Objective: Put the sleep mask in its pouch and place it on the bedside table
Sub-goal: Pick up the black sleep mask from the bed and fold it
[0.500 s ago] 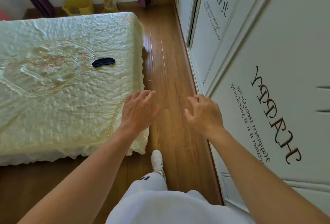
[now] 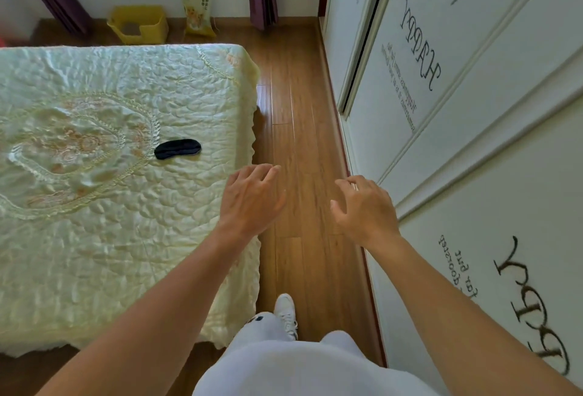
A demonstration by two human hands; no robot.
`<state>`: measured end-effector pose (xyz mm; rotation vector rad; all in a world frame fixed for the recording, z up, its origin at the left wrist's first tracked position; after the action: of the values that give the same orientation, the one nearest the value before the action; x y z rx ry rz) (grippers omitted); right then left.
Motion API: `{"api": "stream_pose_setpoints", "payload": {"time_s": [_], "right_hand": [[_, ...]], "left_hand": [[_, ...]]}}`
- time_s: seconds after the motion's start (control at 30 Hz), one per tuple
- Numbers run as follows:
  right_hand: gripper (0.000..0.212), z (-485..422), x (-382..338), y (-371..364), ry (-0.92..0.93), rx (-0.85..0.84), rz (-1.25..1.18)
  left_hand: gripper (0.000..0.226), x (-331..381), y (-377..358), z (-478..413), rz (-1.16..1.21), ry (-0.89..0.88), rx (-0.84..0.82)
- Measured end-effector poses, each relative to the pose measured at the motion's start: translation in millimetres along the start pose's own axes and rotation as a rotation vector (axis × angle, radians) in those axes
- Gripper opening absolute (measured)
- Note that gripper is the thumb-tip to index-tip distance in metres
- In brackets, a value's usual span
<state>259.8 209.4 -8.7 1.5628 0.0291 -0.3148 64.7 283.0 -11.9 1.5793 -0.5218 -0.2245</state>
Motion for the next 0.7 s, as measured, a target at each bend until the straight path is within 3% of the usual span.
{"api": "stream_pose_setpoints", "payload": {"time_s": [0.47, 0.7], "right_hand": [[0.044, -240, 36, -5, 0.017, -0.039, 0.004], [0.04, -412, 63, -1, 0.104, -0.052, -0.026]], "left_hand": [[0.044, -32, -30, -226, 0.023, 0.014, -0.03], [0.049, -65, -44, -364, 0.021, 0.201, -0.044]]}}
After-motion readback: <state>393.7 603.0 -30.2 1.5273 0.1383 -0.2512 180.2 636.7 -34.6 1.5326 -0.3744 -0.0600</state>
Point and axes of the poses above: each hand's wrist, its own z-axis away from the middle knuckle, its own y-axis out of the back of the hand, x = y × z, the point moved 4 cm from there along -z, towards the middle knuckle
